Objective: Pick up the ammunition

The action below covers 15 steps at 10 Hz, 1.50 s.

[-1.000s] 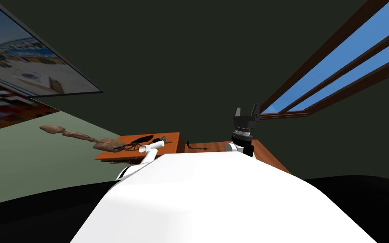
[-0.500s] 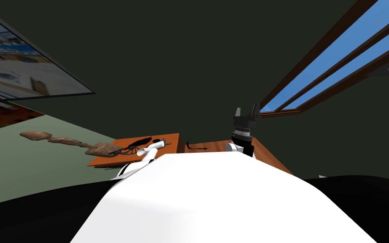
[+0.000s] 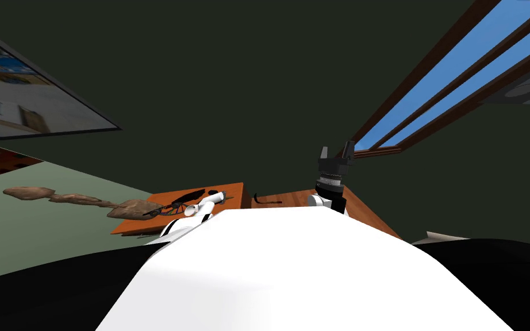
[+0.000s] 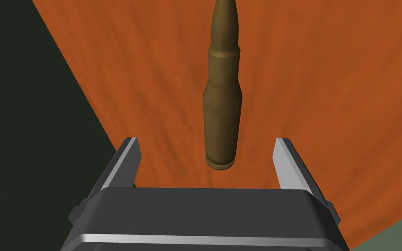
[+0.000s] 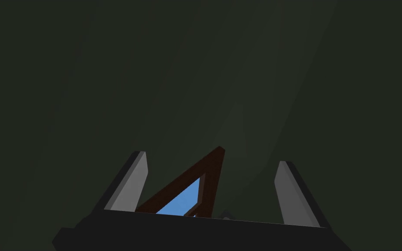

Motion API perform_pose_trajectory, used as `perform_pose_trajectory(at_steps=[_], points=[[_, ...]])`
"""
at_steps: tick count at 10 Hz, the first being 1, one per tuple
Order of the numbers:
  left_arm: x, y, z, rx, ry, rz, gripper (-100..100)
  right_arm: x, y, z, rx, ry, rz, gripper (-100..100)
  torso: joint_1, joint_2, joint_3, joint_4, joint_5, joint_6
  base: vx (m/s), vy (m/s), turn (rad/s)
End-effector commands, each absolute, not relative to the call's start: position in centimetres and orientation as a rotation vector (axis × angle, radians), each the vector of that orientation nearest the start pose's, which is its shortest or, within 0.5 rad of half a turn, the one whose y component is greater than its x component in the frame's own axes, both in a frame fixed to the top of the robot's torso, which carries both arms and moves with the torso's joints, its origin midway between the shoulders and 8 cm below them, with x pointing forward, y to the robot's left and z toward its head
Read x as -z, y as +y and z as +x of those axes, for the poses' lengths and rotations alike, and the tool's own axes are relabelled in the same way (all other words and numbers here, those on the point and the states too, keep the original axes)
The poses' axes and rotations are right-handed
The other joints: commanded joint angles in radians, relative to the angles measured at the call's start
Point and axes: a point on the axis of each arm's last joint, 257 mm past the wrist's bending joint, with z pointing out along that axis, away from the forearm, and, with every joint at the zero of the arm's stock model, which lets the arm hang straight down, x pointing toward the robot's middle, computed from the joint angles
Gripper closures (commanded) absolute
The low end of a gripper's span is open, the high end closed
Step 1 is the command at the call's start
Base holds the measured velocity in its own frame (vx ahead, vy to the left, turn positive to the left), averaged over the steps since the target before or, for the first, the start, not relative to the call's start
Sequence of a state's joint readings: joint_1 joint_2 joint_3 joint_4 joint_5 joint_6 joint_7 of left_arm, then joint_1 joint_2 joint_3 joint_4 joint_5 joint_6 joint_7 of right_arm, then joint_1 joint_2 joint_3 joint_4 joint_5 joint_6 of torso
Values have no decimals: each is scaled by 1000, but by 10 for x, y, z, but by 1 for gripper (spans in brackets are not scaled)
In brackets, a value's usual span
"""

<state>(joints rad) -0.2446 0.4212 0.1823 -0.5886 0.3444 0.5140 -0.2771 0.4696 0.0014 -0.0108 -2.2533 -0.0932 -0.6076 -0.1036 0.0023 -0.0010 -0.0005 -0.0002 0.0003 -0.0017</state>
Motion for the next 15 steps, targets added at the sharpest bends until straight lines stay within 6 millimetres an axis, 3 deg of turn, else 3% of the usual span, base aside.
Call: perform_pose_trajectory(at_steps=[1, 3, 4, 5, 9, 10, 14, 15], points=[[563, 495, 341, 118, 1808, -2062, -100, -42, -290, 329, -1477, 444, 660, 0, 0, 0, 0, 0, 0, 0, 13, 43, -103], [562, 495, 343, 122, 1805, -2060, -100, -42, -290, 329, -1477, 444, 660, 0, 0, 0, 0, 0, 0, 0, 5, 21, -29], [563, 495, 343, 121, 1806, -2060, 0, -42, -290, 329, -1477, 444, 660, 0, -1, 0, 0, 0, 0, 0, 0, 0, 0], [572, 488, 336, 121, 1805, -2060, -100, -42, -290, 329, -1477, 444, 660, 0, -2, 0, 0, 0, 0, 0, 36, 40, -6], [581, 479, 329, 120, 1807, -2059, -100, -42, -290, 329, -1477, 444, 660, 0, -2, 0, 0, 0, 0, 0, 24, 16, 5], [581, 479, 329, 121, 1804, -2058, 100, -42, -290, 329, -1477, 444, 660, 0, -2, 0, 0, 0, 1, 0, 0, 0, 0], [580, 479, 330, 123, 1803, -2057, 100, -42, -290, 329, -1477, 444, 660, 0, 1, -2, -2, -2, 2, 0, 0, 0, 0], [580, 479, 330, 123, 1803, -2057, 0, -42, -290, 329, -1477, 444, 660, 0, 1, -2, -2, -2, 2, 0, 0, 0, 0]])
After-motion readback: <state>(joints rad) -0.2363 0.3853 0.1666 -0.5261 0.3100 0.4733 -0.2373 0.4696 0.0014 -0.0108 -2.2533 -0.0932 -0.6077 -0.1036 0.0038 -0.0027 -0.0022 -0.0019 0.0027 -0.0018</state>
